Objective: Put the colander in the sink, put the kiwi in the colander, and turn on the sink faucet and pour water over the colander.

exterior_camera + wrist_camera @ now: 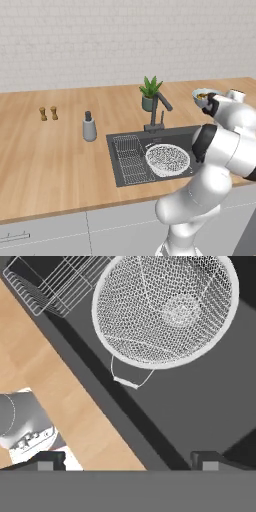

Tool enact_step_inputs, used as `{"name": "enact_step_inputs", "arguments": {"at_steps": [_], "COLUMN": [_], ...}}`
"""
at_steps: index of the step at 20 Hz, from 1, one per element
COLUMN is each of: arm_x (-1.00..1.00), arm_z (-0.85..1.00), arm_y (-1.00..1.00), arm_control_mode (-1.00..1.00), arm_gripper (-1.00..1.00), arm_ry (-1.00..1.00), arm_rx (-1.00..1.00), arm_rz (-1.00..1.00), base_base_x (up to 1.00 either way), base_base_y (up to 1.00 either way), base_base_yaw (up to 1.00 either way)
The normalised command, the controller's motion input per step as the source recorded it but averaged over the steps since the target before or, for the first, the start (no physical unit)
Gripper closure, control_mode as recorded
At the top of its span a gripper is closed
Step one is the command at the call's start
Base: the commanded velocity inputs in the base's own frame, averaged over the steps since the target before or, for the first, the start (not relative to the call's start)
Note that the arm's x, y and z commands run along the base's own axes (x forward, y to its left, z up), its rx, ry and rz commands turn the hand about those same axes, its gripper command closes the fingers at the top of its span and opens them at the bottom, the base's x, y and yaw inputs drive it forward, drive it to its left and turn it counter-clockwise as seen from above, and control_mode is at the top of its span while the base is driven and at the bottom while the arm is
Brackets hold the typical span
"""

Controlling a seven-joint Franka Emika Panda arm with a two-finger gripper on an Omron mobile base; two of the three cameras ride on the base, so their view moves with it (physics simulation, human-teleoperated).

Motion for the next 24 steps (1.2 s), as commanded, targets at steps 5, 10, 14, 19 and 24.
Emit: {"name": "enact_step_inputs", "arguments": {"at_steps": [5, 10, 14, 19, 24], "arm_x": [-0.12, -0.06, -0.01, -0.03, -0.03], "arm_z": [0.04, 0.0, 0.0, -0.06, -0.22], "arm_y": [-0.79, -0.75, -0.77, -0.76, -0.6], "arm_control_mode": [-1.0, -1.0, -1.0, -1.0, -1.0], "arm_gripper": [-1.0, -1.0, -1.0, -1.0, -1.0], "arm_ry": [0.16, 0.1, 0.05, 0.01, 0.0], "arm_rx": [0.0, -0.04, -0.07, -0.08, -0.08], "arm_rz": [-0.55, -0.53, -0.49, -0.4, -0.28], "base_base_x": [0.0, 0.0, 0.0, 0.0, 0.0], "base_base_y": [0.0, 0.0, 0.0, 0.0, 0.0], "base_base_yaw": [0.0, 0.0, 0.0, 0.0, 0.0]}}
